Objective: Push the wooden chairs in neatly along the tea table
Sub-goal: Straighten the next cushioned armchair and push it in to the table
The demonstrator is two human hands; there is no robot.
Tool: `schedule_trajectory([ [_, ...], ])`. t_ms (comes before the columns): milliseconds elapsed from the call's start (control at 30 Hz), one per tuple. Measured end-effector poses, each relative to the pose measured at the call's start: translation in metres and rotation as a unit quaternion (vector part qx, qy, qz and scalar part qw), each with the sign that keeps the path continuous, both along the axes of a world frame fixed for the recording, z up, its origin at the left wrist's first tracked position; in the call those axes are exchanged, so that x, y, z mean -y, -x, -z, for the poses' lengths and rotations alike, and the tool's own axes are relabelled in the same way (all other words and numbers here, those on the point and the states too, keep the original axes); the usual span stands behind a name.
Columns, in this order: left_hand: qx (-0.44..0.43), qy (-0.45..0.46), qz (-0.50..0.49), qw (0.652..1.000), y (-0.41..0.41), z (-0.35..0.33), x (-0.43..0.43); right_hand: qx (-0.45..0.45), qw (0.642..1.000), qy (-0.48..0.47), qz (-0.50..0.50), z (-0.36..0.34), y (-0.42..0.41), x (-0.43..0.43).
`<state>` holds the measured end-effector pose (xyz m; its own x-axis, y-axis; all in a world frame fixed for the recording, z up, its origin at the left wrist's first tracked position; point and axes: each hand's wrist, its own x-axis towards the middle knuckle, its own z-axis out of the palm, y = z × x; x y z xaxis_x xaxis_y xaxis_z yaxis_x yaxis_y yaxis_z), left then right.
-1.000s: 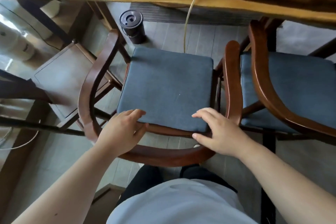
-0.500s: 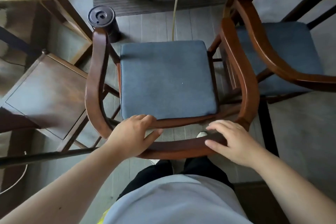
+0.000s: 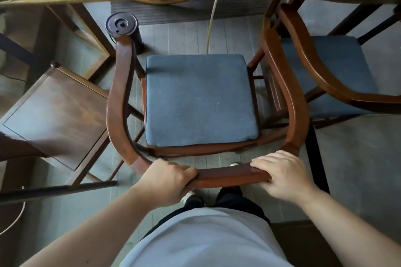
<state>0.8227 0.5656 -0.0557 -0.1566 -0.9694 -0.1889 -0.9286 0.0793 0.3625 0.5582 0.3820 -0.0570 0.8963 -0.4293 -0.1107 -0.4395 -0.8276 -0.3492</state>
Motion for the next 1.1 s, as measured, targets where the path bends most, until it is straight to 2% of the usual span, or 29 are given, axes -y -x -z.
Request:
schedule_trajectory([
  [200,0.075,-0.001,-0.033,0.997,-0.059,-0.011,0.005,0.001,1.000,0.019,0.023,0.000,-0.056,-0.018],
  [300,0.088,-0.030,-0.063,0.994,-0.086,-0.015,0.011,0.001,1.000,0.003,0.017,-0.001,-0.085,-0.020],
  [400,0.105,-0.052,-0.073,0.990,-0.095,-0.012,0.014,-0.013,0.998,-0.047,-0.026,0.000,-0.088,-0.006],
  [467,0.094,-0.031,-0.080,0.992,-0.092,-0.011,0.013,-0.041,0.996,-0.059,-0.043,0.001,-0.081,0.009],
  [667,0.071,0.019,-0.120,0.990,-0.081,-0.010,0.014,-0.143,0.973,0.024,-0.177,0.005,-0.074,0.043],
  [933,0.050,0.039,-0.129,0.990,-0.042,-0.002,0.071,-0.160,0.982,-0.005,-0.095,-0.010,-0.054,0.117],
  [1100,0.044,0.015,-0.144,0.988,-0.026,0.002,0.104,-0.172,0.982,-0.022,-0.070,-0.014,-0.050,0.153],
])
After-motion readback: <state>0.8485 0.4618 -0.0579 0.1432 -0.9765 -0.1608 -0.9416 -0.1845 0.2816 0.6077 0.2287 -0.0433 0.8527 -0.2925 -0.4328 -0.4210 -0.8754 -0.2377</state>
